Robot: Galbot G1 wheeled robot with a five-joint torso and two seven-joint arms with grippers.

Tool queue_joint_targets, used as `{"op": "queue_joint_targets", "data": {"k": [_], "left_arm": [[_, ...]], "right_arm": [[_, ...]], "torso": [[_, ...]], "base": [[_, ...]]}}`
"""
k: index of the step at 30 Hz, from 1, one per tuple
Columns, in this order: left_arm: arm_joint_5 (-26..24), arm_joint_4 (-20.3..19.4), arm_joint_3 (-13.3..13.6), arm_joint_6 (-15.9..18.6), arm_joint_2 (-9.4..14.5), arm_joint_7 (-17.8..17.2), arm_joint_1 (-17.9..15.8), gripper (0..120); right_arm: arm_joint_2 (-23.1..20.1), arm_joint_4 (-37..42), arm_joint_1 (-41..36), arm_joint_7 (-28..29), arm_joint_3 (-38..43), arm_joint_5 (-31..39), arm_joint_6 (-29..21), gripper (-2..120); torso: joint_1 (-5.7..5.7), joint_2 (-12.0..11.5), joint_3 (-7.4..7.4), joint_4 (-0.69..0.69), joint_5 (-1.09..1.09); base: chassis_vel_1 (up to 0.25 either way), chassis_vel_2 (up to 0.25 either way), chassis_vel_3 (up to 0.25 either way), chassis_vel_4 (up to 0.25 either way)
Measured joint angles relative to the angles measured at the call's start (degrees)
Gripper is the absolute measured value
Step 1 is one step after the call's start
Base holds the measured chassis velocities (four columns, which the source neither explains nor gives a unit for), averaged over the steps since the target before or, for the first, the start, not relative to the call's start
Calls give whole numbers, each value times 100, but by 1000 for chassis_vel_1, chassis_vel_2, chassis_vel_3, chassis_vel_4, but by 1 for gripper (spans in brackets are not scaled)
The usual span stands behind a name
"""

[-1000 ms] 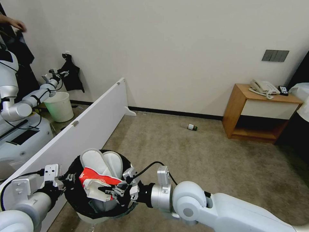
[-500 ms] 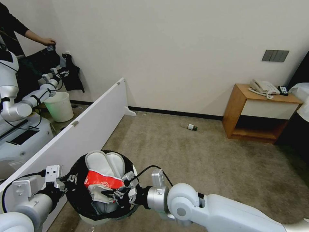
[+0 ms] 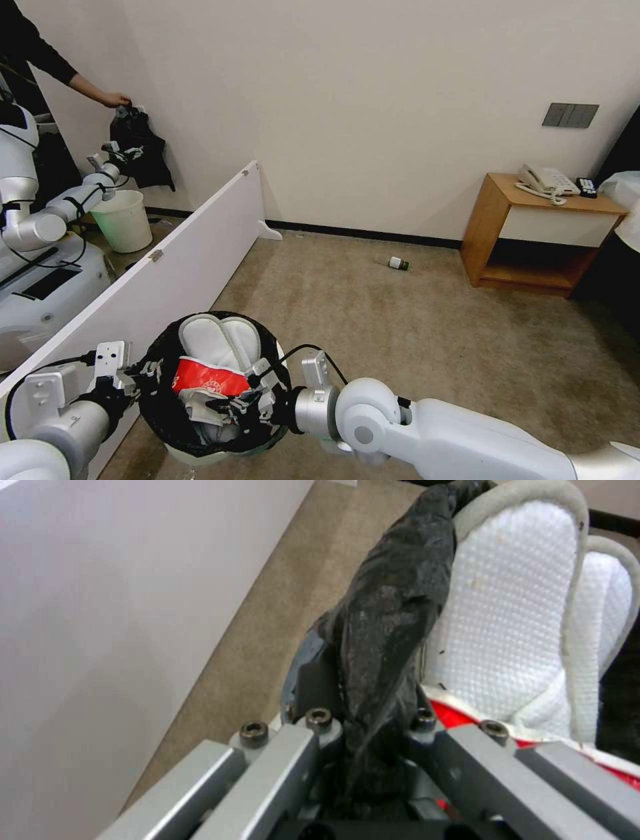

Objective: Pick up the trash bin, then pick up the garbage from the floor and place it into the trash bin.

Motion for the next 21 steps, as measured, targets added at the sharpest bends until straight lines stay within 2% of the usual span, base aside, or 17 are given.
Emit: {"op": "queue_joint_targets", "data": {"k": [4, 10, 14, 16, 18, 19, 20, 21], "left_arm": [[-12, -5, -8, 0, 13, 0, -8, 4], [-31, -5, -17, 0, 32, -8, -15, 4], [-42, -5, -37, 0, 46, -10, -14, 4], [-53, -5, -46, 0, 53, -12, -12, 4], [-54, -5, -47, 0, 53, -12, -11, 4], [-55, -4, -46, 0, 53, -13, -11, 4], [-55, -4, -46, 0, 53, -13, -11, 4], [-55, 1, -46, 0, 52, -14, -11, 4]], "right_arm": [[32, 9, 3, 79, -11, 47, -9, 0], [14, 107, 50, 111, 8, 47, -6, 28], [-8, 153, 70, 98, 31, 38, 3, 36], [-24, 182, 100, 90, 58, 33, 7, 47], [-37, 192, 116, 84, 60, 29, 8, 51], [-69, 214, 138, 70, 61, 18, 12, 59], [-69, 214, 138, 70, 61, 18, 12, 59], [-100, 246, 146, 60, 68, 17, 16, 64]], "torso": [[0, 0, 0, 0, 0], [0, 0, 0, 0, 0], [0, 0, 0, -1, 0], [0, 0, 0, 0, 0], [0, 0, 0, 0, 0], [0, 0, 0, 0, 0], [0, 0, 0, 0, 0], [0, 0, 0, -1, 0]], "base": [[0, 0, 0, 0], [0, 0, 0, 0], [0, 0, 0, 0], [0, 0, 0, 0], [0, 0, 0, 0], [0, 0, 0, 0], [0, 0, 0, 0], [0, 0, 0, 0]]}}
